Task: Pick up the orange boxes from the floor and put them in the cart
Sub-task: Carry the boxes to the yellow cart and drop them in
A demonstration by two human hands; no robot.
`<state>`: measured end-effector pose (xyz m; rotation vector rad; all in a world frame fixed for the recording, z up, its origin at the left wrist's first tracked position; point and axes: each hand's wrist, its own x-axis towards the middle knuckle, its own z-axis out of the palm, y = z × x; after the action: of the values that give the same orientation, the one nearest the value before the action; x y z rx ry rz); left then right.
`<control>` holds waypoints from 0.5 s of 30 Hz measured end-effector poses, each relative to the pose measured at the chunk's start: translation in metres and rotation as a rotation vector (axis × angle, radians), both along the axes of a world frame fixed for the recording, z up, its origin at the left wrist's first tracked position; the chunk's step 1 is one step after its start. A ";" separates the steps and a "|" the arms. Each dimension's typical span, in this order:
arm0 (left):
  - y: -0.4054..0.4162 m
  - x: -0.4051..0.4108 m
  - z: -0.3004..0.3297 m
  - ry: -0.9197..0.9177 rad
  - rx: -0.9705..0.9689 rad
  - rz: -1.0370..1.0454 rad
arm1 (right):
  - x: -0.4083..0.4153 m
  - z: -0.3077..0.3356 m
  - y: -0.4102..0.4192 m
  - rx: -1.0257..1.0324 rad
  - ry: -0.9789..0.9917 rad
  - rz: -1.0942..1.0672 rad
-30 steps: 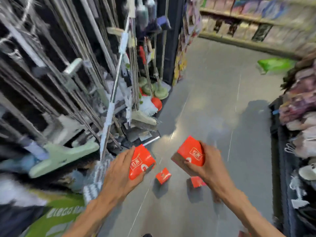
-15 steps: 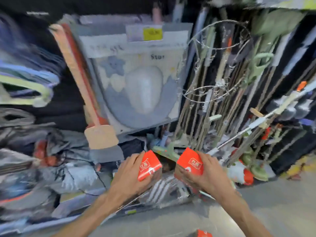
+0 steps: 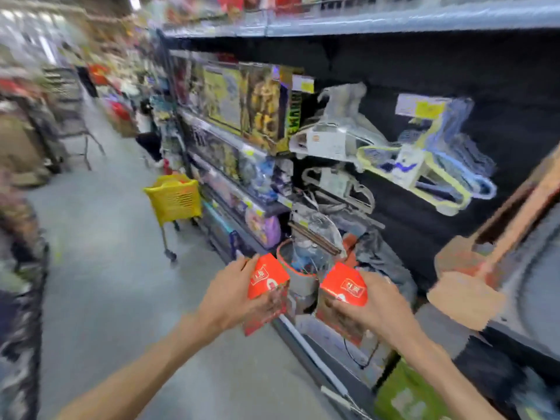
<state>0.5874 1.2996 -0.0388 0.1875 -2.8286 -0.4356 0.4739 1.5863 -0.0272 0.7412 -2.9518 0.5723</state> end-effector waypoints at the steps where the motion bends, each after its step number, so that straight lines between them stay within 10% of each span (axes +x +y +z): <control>1: -0.026 0.010 0.004 0.007 0.006 0.050 | -0.005 0.003 -0.033 0.011 0.010 0.056; 15: -0.373 0.092 0.045 0.011 -0.071 0.477 | -0.025 0.042 -0.452 -0.123 -0.021 0.515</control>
<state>0.6798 0.9268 0.0060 0.8155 -2.6575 -0.2264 0.4492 1.1341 0.0149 1.4974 -2.6994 0.7784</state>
